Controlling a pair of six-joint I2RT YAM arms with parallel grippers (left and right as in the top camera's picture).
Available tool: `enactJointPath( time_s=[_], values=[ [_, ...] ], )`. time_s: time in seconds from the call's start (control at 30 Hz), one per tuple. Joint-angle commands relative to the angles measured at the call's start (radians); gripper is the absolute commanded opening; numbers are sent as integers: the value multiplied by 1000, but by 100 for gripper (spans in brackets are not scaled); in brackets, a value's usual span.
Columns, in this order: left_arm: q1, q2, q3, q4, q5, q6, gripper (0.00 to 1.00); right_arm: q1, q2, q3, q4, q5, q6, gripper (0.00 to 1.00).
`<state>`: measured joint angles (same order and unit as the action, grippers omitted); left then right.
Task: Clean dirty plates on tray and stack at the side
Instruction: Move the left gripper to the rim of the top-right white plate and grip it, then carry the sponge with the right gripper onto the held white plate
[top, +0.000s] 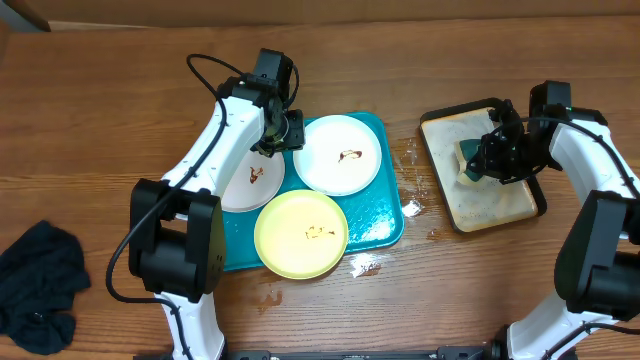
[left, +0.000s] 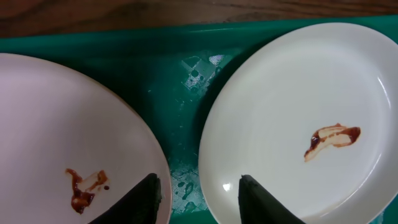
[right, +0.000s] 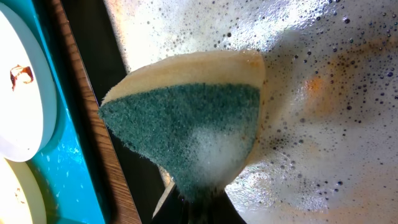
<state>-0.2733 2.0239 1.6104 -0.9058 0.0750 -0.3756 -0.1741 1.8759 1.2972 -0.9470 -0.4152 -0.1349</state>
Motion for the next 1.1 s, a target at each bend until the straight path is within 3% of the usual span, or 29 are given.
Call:
enactJointPath(
  time_s=[0.0,0.27,0.47,0.57,0.7,1.07],
  values=[
    [5,22,27,10,-26,4,45,5,-30,26,-2,-17,-2,4],
    [5,113,27,56,142,108,41,5,-30,26,-10,-17,-2,4],
    [5,174,27,53,178,111,35,5,-30,26,-11,-17,-2,4],
    [5,174,27,56,178,111,27,5,-30,26,-11,-18,-2,4],
    [6,174,28,53,178,110,4,5,-30,26,-11,-32,-3,4],
    [5,174,28,43,177,107,4,63,-30,55,-29,-33,1,4]
  ],
)
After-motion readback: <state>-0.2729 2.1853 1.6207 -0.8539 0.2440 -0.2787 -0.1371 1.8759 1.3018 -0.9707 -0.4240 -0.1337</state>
